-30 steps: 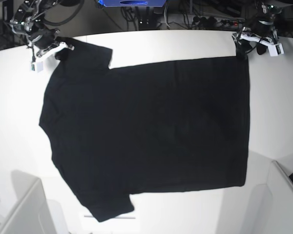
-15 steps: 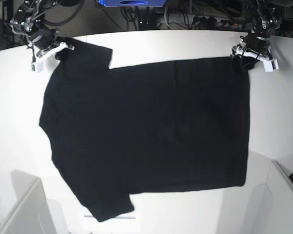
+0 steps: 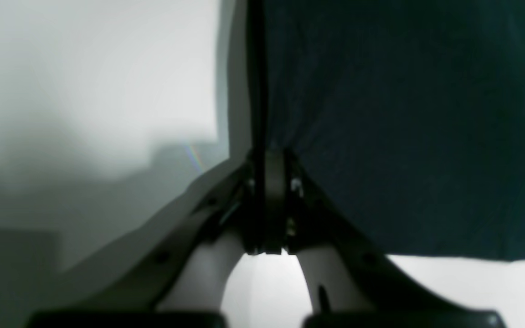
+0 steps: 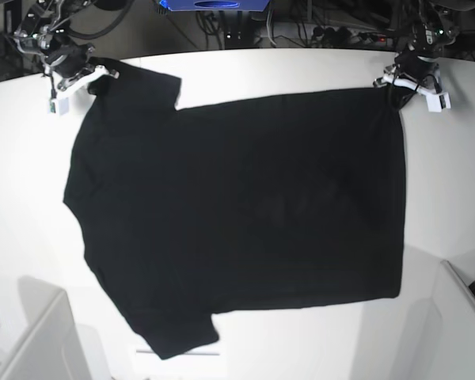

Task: Fold the T-shirt properly
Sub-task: 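Pull the held corners apart and lift to flatten the shirt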

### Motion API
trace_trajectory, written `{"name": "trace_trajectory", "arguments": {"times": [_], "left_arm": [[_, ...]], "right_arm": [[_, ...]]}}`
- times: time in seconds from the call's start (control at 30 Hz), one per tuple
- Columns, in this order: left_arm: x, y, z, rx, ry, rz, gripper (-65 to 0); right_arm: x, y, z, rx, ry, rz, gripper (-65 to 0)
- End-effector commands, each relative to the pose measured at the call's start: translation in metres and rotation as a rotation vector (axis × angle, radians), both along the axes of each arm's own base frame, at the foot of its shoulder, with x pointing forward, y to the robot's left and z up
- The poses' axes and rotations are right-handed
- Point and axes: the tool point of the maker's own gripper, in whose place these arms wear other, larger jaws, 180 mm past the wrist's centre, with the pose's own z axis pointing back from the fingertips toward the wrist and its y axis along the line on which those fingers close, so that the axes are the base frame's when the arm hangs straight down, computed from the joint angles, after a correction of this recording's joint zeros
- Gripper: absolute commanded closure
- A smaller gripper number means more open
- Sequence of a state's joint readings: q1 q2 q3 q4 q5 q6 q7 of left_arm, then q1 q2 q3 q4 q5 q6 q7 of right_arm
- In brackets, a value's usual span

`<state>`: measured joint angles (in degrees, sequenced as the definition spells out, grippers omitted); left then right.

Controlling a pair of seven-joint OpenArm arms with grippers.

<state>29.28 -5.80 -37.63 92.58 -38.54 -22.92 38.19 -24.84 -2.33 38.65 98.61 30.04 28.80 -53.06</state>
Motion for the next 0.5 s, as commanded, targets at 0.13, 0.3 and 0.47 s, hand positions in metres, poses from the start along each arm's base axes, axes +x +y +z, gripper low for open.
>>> {"name": "trace_trajectory", "arguments": {"times": [0.13,0.3,0.47], "left_arm": [[-0.013,0.010,0.017,0.072,0.010,-0.035,0.0],[-0.022,0.013,0.019,0.090,0.030,-0.052,0.0],[-0.026,0.008,0.033,0.119,0.019,-0.085,0.0]], "right_arm": [[-0.025,-0.006,0.004,-0.053,0.059,0.027,0.0],[-0.031,-0.008,0.023,-0.104,0.038,0.054,0.0],[-0.032,-0.003,0.034,-0.119,0.015,0.056,0.0]]}}
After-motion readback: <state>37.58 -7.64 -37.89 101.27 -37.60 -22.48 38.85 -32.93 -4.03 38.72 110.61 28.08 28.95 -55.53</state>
